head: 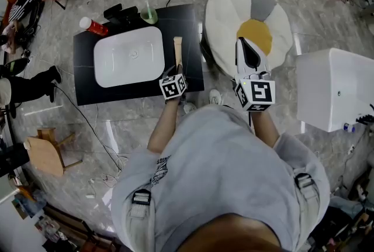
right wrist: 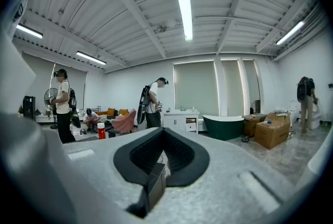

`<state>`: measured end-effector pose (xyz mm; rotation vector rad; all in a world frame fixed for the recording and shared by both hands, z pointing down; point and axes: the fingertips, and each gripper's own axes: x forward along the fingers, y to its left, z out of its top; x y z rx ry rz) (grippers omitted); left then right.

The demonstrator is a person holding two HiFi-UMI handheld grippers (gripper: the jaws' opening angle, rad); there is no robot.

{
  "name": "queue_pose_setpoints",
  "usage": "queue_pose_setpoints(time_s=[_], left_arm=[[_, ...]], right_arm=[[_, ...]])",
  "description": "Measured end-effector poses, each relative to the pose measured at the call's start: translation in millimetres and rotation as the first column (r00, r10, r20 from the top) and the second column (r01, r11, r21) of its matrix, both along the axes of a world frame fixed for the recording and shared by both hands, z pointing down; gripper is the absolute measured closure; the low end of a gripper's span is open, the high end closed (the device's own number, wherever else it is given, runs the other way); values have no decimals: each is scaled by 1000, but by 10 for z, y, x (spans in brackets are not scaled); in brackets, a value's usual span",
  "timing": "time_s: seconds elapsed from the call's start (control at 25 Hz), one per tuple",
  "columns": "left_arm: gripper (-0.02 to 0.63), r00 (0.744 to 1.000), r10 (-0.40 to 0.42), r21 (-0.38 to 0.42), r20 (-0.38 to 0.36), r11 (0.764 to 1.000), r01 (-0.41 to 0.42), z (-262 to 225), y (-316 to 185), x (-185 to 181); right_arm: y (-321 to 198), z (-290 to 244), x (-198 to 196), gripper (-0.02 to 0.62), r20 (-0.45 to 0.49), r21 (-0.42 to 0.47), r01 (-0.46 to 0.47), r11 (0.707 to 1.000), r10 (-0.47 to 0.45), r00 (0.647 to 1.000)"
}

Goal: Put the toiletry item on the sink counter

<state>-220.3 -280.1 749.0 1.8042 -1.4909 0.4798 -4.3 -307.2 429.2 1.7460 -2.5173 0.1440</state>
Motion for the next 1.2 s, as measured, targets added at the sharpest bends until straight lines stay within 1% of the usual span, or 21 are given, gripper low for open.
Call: queue_pose_setpoints(time_s=[0.56,0.68,0.72,0.76,0.8,0.84,0.96,1.2], left_arm=[[573,999,5,-48,32,999,-3,191,-17,-14],[572,1000,10,-41,12,999,-9,176,-19,-1],[565,1000,19,-32,2,999,-19,158,-26,16],[531,1000,31,-21,-2,999,-31,135,-34,32],[457,999,38,-10,0,999,-38,113,-42,38],[440,999,38,-2,8,999,-38,93,-49,32],[425,1000,11,18,26,1000,-11,30,-62,-22],[425,1000,-21,80,10,997,20,-218,-81,-74]], right_arm=[[12,35,44,591,-12,-11,-13,1000,12,1000],[12,35,35,591,-12,-11,-10,1000,10,1000],[12,34,25,591,-12,-11,-9,1000,8,1000],[11,34,13,591,-12,-11,-6,1000,6,1000],[10,34,1,591,-12,-11,-4,1000,4,1000],[10,35,-10,591,-13,-11,-2,1000,2,1000],[15,34,-30,591,-9,-10,3,1000,-3,1000],[16,31,-65,591,-2,-11,14,1000,-14,1000]])
